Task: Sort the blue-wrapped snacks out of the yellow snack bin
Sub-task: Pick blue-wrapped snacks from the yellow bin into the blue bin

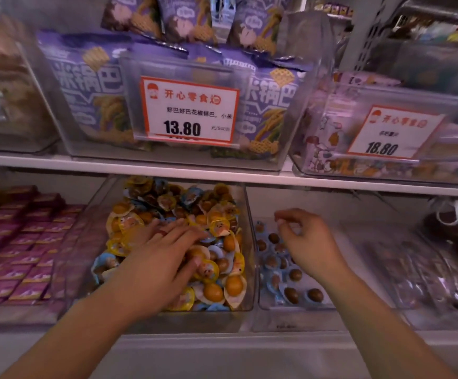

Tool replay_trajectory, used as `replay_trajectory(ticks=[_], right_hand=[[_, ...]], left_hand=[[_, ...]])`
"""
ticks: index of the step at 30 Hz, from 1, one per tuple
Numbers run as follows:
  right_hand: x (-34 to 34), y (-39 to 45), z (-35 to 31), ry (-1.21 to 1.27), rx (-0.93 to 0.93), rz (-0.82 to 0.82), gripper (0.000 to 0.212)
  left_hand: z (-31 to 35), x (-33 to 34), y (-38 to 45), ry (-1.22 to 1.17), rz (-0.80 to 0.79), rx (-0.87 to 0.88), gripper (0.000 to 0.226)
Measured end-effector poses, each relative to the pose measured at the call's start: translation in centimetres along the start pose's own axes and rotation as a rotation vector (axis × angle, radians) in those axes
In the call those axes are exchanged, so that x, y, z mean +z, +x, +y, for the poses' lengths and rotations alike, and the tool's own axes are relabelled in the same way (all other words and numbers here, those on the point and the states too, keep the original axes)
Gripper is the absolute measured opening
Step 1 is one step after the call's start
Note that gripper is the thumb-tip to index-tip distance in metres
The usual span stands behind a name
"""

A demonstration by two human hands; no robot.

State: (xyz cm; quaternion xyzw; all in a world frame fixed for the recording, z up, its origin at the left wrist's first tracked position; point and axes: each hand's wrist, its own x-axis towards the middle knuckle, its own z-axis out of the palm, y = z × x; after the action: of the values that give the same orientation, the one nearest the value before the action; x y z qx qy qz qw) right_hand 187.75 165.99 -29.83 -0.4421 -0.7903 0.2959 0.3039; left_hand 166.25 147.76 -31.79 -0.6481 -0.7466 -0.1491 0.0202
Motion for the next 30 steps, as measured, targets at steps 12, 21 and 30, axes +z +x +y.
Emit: replay_trajectory(ticks=[12, 21, 30], right_hand=[[5.4, -1.8, -7.5, -0.871, -0.625, -0.428, 0.068], [6.1, -2.5, -8.0, -0.970, -0.608, -0.333, 0.058], [5.6, -2.4, -7.1, -0.757, -0.618, -0.240, 0.028]], left_hand=[[-2.2, -2.5, -1.4, 0.144, 0.086, -0.118, 0.024], [-0.5, -1.6, -0.6, 0.042, 0.140, -0.022, 0.044], [-0.3, -1.1, 0.6, -0.189, 0.140, -0.065, 0.034]])
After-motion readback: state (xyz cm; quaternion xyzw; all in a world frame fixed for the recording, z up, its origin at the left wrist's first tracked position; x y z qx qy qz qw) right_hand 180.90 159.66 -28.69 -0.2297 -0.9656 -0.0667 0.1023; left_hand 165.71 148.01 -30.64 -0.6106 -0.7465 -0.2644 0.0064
